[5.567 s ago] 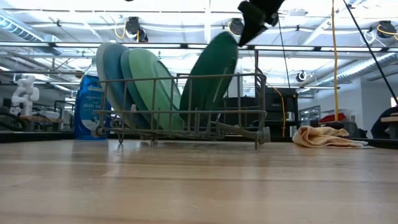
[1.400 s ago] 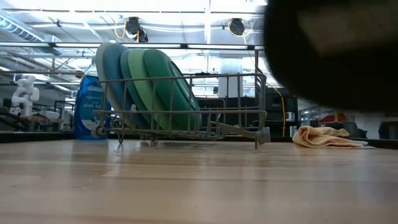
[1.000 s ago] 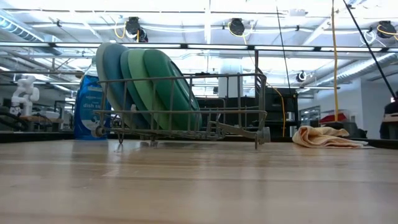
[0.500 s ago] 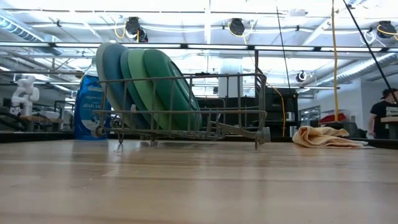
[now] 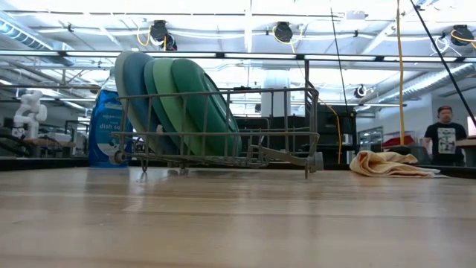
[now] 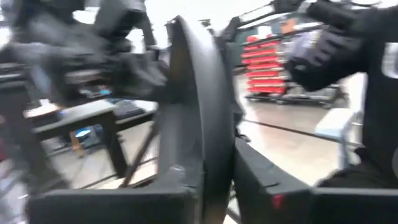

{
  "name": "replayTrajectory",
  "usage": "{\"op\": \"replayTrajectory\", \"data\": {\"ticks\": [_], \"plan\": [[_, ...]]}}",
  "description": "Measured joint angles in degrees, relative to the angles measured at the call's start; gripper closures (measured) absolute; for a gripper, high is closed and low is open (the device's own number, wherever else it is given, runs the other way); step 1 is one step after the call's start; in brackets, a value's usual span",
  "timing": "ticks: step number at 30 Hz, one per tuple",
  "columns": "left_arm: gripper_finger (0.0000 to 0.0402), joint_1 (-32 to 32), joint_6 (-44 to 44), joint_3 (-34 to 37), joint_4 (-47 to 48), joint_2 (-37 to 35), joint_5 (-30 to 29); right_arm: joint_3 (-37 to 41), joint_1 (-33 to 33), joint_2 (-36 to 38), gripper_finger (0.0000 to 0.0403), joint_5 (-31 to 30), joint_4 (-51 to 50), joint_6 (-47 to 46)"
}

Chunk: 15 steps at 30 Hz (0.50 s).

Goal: Sort dishes
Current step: Put the black plate into the dish rack

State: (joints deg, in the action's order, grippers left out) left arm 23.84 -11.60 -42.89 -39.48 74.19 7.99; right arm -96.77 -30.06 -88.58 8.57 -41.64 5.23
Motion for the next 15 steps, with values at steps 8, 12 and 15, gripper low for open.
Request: {"op": "replayTrajectory", "data": {"ticks": [8, 12, 15], "plan": [[0.0393, 0.3, -0.6, -0.2, 1.9, -0.4, -1.6, -0.1, -0.1, 1.1, 0.0301, -13.9, 0.5, -3.9], [0.0393, -0.4, -0.4, -0.2, 3.6, -2.6, -5.7, -2.2, -1.0, 3.2, 0.024, -22.9, -7.8, -4.6], [0.0393, -2.0, 2.6, -0.3, 5.6, -4.9, -8.9, -4.5, -1.3, 5.4, 0.0213, -30.6, -15.2, -6.6]]}}
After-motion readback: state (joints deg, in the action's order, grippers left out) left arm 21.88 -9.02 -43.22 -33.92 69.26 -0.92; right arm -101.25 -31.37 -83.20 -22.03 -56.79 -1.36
